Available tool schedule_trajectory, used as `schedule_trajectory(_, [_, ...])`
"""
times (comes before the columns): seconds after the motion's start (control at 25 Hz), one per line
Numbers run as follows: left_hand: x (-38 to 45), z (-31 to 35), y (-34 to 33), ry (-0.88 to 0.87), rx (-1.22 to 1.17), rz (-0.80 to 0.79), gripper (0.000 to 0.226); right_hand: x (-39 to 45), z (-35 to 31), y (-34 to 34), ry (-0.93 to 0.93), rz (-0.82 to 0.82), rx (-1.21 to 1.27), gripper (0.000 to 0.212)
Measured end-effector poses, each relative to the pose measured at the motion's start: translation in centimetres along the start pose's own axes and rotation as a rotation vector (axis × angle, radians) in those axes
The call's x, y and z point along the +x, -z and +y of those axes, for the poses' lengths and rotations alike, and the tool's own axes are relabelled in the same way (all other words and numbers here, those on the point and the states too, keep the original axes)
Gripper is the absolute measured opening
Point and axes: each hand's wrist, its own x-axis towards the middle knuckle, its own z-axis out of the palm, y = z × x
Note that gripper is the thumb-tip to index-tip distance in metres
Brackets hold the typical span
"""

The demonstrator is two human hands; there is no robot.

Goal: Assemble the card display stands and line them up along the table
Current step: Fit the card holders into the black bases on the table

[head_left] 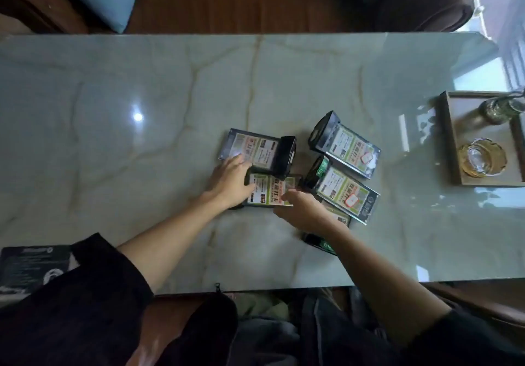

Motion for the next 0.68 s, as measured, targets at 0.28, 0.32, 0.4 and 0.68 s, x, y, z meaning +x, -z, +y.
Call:
schedule_trajectory(0.28, [-1.6, -2.6, -1.7, 0.101, -0.235, 0.021, 0.051, 0.4, -0.2, -4.6, -0.309, 0.033, 0.677, 0.021])
schedule_trajectory(0.32, [-1.9, -2.9, -1.8, 0.098, -0.242, 0.038, 0.051, 0.6, 0.0, -5.1, -0.385, 0.044, 0.82, 0.018])
schedule_trajectory(0.4, [-2.8, -3.7, -2.3, 0.102, -0.262, 0.036, 0.05, 0.6, 0.4, -6.2, -0.544, 0.053, 1.119, 0.018])
schedule_trajectory(0.68, [-5.1, -5.2, -3.0, 0.105, -0.396, 0.057, 0.049, 0.2, -0.1, -9.1, -0.708, 0.169, 1.823, 0.02])
